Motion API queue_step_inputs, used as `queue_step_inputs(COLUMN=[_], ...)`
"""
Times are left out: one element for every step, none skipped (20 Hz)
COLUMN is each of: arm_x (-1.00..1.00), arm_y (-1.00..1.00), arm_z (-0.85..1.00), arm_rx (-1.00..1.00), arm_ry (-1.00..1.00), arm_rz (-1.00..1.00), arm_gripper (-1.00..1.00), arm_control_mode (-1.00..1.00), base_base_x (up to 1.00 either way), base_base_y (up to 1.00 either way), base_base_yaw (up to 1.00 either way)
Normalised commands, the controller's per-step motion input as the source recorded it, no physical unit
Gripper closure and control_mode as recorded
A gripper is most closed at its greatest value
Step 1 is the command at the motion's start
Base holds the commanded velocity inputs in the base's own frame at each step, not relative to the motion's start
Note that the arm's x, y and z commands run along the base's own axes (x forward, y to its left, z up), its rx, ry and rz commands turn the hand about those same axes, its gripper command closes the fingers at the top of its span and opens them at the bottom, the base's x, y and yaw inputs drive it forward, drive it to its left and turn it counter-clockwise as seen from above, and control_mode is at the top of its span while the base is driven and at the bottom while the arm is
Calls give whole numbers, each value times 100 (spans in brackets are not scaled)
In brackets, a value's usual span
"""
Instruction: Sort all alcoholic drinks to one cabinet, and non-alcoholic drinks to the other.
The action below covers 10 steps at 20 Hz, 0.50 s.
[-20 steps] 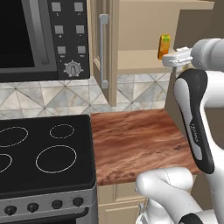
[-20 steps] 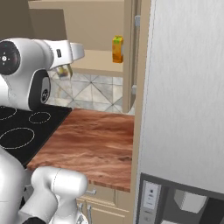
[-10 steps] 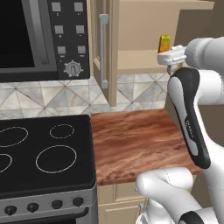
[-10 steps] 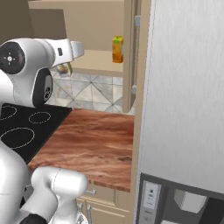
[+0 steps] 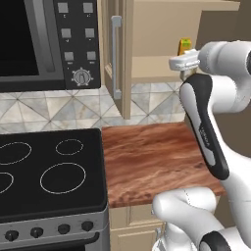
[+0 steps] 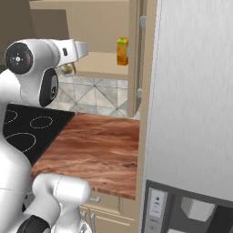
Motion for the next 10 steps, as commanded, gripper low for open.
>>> queue_step_inputs(arm_x=[25,26,28,32,34,33,33,33,31,30], arm_y=[3,1,0,0,0,0,0,0,0,0], arm_z=[0,0,0,0,0,0,0,0,0,0], arm_rx=[0,0,0,1,1,0,0,0,0,0], arm_ry=[0,0,0,0,0,0,0,0,0,0], arm_rz=[0,0,0,0,0,0,0,0,0,0], arm_gripper=[100,100,100,100,100,100,100,100,100,100], arm_control_mode=[-100,-100,-100,-100,-100,-100,-100,-100,-100,-100], base_base_x=[0,0,0,0,0,0,0,0,0,0], base_base_y=[0,0,0,0,0,0,0,0,0,0], base_base_yaw=[0,0,0,0,0,0,0,0,0,0])
